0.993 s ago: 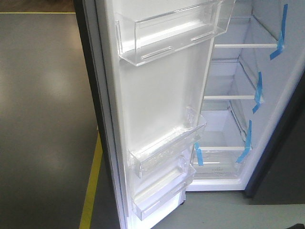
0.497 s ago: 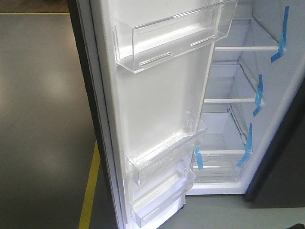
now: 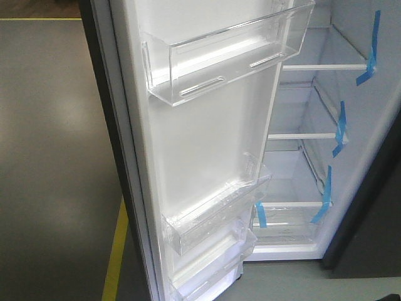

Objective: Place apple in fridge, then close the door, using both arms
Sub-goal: 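Approach the fridge shelves, keeping the apple in the right gripper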

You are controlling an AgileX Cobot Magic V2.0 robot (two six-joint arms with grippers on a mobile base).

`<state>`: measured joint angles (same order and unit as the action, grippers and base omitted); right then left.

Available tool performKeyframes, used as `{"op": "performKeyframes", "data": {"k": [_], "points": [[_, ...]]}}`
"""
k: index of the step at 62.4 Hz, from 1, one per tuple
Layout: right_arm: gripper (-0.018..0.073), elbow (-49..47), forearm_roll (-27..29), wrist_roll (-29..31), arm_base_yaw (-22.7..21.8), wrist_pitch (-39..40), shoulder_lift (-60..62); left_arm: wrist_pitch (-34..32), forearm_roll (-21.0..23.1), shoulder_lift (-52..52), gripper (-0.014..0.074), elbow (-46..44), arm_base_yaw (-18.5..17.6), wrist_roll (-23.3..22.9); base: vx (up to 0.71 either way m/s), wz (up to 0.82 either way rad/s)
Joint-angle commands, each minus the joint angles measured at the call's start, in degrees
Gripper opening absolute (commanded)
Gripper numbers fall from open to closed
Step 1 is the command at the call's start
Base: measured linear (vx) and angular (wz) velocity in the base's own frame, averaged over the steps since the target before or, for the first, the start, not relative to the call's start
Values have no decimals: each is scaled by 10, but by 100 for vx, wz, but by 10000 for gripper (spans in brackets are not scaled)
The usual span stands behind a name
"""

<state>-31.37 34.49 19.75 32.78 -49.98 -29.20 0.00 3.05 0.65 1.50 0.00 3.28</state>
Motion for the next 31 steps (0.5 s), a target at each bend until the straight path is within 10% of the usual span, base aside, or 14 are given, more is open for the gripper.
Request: {"op": "performKeyframes", "data": {"k": [1,31], "points": [[361,-14,19,5,-1,29,-2,-44,6,8,-6,12,0,-1,4,-1],[361,-14,19,5,-1,29,-2,-44,6,8,-6,12,0,-1,4,-1]]}}
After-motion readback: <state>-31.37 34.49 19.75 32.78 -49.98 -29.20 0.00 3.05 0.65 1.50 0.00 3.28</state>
